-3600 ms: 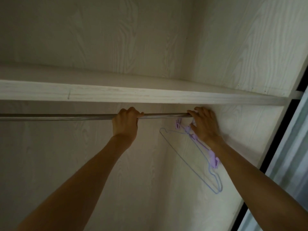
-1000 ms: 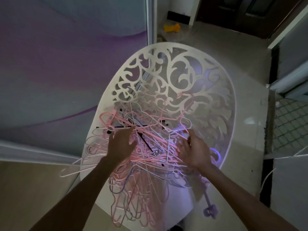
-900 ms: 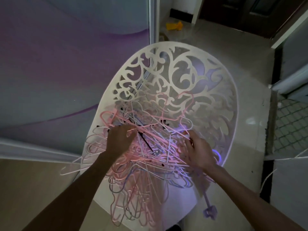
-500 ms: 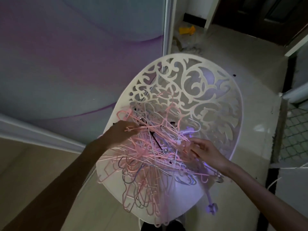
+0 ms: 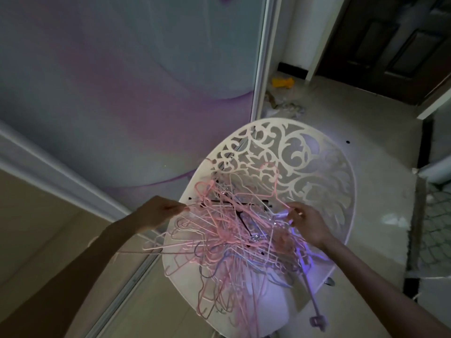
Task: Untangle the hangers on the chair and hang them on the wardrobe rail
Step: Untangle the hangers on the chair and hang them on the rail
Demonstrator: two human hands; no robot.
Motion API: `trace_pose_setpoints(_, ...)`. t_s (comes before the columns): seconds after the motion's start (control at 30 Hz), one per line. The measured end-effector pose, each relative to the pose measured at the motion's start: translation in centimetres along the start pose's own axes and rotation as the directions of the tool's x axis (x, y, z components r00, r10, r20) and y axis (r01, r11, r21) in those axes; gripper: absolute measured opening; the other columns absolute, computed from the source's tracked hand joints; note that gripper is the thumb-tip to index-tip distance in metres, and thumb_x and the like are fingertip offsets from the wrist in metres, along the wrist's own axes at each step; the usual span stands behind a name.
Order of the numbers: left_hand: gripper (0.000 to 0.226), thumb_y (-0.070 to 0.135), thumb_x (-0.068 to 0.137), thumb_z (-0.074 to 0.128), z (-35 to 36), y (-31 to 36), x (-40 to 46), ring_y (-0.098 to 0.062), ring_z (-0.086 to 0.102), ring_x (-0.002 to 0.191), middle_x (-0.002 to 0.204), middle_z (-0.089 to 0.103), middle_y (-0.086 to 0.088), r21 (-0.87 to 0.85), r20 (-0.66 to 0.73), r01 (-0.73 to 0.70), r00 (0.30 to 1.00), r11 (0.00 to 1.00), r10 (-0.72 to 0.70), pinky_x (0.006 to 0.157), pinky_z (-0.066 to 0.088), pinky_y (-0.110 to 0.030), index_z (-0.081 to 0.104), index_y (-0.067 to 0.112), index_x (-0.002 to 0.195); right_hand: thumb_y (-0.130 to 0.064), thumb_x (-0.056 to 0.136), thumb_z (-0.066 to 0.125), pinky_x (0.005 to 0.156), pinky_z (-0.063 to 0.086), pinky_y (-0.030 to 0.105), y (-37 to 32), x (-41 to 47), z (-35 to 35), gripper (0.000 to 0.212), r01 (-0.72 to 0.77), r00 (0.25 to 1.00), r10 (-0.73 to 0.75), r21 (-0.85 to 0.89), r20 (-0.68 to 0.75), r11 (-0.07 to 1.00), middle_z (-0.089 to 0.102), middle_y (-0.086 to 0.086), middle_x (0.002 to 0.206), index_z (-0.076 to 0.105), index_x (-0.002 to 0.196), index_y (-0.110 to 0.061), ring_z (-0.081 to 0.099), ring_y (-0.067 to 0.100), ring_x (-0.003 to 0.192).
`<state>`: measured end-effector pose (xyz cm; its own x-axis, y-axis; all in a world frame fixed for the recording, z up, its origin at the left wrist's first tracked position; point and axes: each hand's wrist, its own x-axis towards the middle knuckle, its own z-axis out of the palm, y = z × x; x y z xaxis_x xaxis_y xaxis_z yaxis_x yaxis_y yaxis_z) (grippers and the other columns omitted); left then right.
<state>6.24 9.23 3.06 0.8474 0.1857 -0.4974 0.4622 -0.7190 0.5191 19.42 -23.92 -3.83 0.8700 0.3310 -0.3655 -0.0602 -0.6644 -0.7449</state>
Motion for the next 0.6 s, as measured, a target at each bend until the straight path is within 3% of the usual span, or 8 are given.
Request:
trace_pose_setpoints(0.03,0.028,0.025,0.096,0.049,0.1,-0.8,0.0,-0.013,0.065,0.086,0.114,0.068,-0.008,-0.037,-0.065,0.025,0.998,0.999,-0.028,0.055,0.035,-0.004,0.068,0.016,0.115,-0.001,0.088,0.053,0.060,0.046,0.031,0.1,0.8,0.1,0.033,-0.014,1.000,0.014,-0.008,-0.003,1.000,0.061,-0.003,0.063,0.057,0.075,-0.031,0.055,0.006,0.048)
trace_pose_setpoints(0.1,0.027,0.021,0.095,0.050,1.0,-2.2,0.3,-0.001,0.058,0.060,0.096,0.068,-0.009,-0.181,-0.179,0.045,0.981,0.982,-0.077,0.046,0.034,-0.005,0.068,0.011,0.113,0.007,0.083,0.058,0.052,0.045,0.023,-0.6,2.3,0.7,0.034,-0.069,0.997,0.068,0.037,0.038,0.997,0.055,0.006,0.061,0.054,0.072,-0.025,0.052,0.002,0.039)
trace_pose_setpoints(0.13,0.025,0.019,0.095,0.050,1.6,-2.7,0.5,0.000,0.051,0.046,0.084,0.063,-0.008,-0.255,-0.229,0.052,0.967,0.966,-0.112,0.040,0.032,-0.006,0.068,0.012,0.111,0.002,0.082,0.063,0.051,0.044,0.021,-0.9,3.0,1.2,0.027,-0.095,0.993,0.093,0.029,0.079,0.995,0.056,0.007,0.061,0.056,0.071,-0.022,0.053,0.004,0.040)
trace_pose_setpoints(0.2,0.022,0.013,0.095,0.049,2.8,-3.9,1.1,-0.004,0.047,0.039,0.067,0.055,-0.004,-0.391,-0.291,0.072,0.936,0.917,-0.197,0.035,0.030,-0.005,0.068,0.011,0.107,-0.016,0.082,0.068,0.055,0.044,0.022,-1.1,4.6,2.1,0.009,-0.105,0.990,0.106,-0.022,0.089,0.994,0.064,0.006,0.064,0.063,0.075,-0.020,0.058,0.010,0.051)
trace_pose_setpoints(0.33,0.022,0.001,0.093,0.044,5.6,-5.3,2.3,-0.012,0.055,0.051,0.070,0.059,-0.005,-0.435,-0.302,0.113,0.916,0.893,-0.264,0.047,0.041,-0.016,0.066,0.005,0.090,-0.022,0.087,0.063,0.043,0.041,0.014,-0.7,7.1,3.8,0.008,-0.118,0.993,0.118,0.032,0.007,0.992,0.068,0.009,0.073,0.069,0.084,-0.019,0.055,0.004,0.041)
trace_pose_setpoints(0.4,0.022,0.009,0.095,0.045,7.0,-5.5,3.3,-0.023,0.052,0.065,0.077,0.059,-0.007,-0.429,-0.286,0.123,0.921,0.895,-0.263,0.062,0.039,-0.025,0.064,0.013,0.087,-0.023,0.086,0.064,0.047,0.041,0.014,-0.6,7.8,4.4,0.023,-0.137,0.990,0.137,0.006,0.030,0.991,0.067,0.012,0.068,0.072,0.079,-0.002,0.050,0.005,0.040)
trace_pose_setpoints(0.47,0.021,0.021,0.098,0.043,7.8,-5.2,3.9,-0.021,0.052,0.075,0.089,0.060,-0.005,-0.326,-0.283,0.118,0.935,0.938,-0.216,0.072,0.038,-0.029,0.063,0.020,0.093,-0.018,0.086,0.064,0.044,0.035,0.009,-0.5,8.0,4.2,0.029,-0.116,0.993,0.116,0.017,0.027,0.993,0.062,0.003,0.051,0.070,0.084,0.011,0.046,0.000,0.038)
trace_pose_setpoints(0.6,0.020,0.023,0.098,0.045,8.4,-4.1,3.8,-0.020,0.060,0.077,0.098,0.065,0.004,-0.317,-0.390,0.022,0.908,0.948,-0.151,0.074,0.043,-0.026,0.065,0.027,0.095,-0.019,0.086,0.064,0.042,0.030,0.009,-0.2,8.3,3.3,0.026,-0.051,0.999,0.051,0.010,-0.004,0.999,0.065,0.000,0.049,0.073,0.088,0.006,0.043,-0.003,0.044)
